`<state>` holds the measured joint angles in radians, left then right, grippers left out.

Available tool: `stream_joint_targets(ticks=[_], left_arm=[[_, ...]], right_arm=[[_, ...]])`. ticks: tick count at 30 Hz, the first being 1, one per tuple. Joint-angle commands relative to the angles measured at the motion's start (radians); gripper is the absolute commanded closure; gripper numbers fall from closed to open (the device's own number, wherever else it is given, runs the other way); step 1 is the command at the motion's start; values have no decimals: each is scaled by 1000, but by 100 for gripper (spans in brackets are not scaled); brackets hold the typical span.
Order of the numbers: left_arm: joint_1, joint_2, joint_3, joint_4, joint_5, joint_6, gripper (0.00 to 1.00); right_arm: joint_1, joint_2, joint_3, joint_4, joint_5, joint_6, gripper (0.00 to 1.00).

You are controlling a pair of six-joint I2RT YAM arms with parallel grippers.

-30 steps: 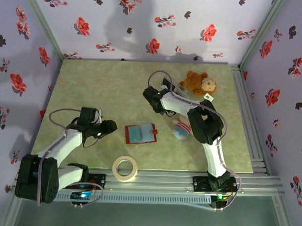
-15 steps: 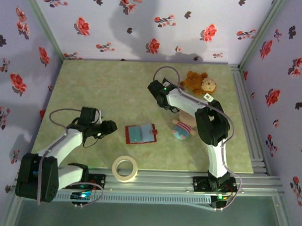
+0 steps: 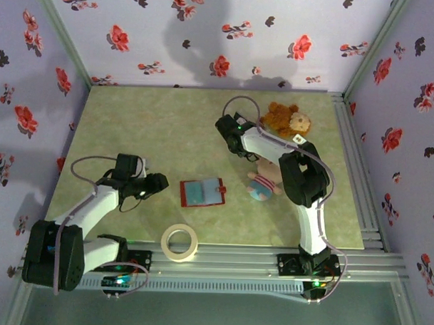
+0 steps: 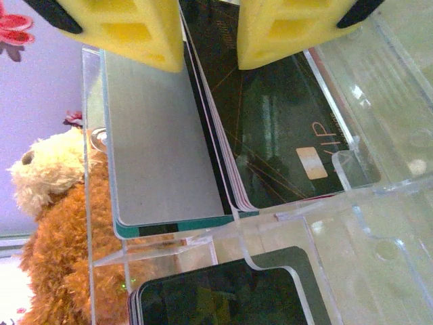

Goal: Put the credit cards into the card holder

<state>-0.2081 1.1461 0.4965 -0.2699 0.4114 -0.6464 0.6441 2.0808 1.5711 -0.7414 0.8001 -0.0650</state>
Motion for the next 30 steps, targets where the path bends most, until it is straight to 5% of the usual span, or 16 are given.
stream_joint_targets(ticks=[1, 10, 18, 20, 22, 24, 30], left_arm=[[9, -3, 13, -24, 11, 30, 49], [9, 12, -3, 2, 10, 30, 49], [9, 10, 12, -24, 9, 42, 49], [9, 10, 14, -27, 10, 42, 49], [9, 12, 10, -17, 10, 37, 49], [9, 16, 15, -18, 10, 40, 49], [9, 10, 26, -27, 8, 43, 48]], right_arm=[[6, 15, -5, 9, 82, 2, 78], [11, -8, -11, 2, 75, 15, 96], [15, -33, 16, -84, -38, 55, 100], [14, -37, 28, -110, -56, 63, 92], [6, -53, 27, -115, -67, 65, 66], [-9, -73, 20, -107, -132, 53, 53], [-66, -59, 27, -79, -226, 18, 45]])
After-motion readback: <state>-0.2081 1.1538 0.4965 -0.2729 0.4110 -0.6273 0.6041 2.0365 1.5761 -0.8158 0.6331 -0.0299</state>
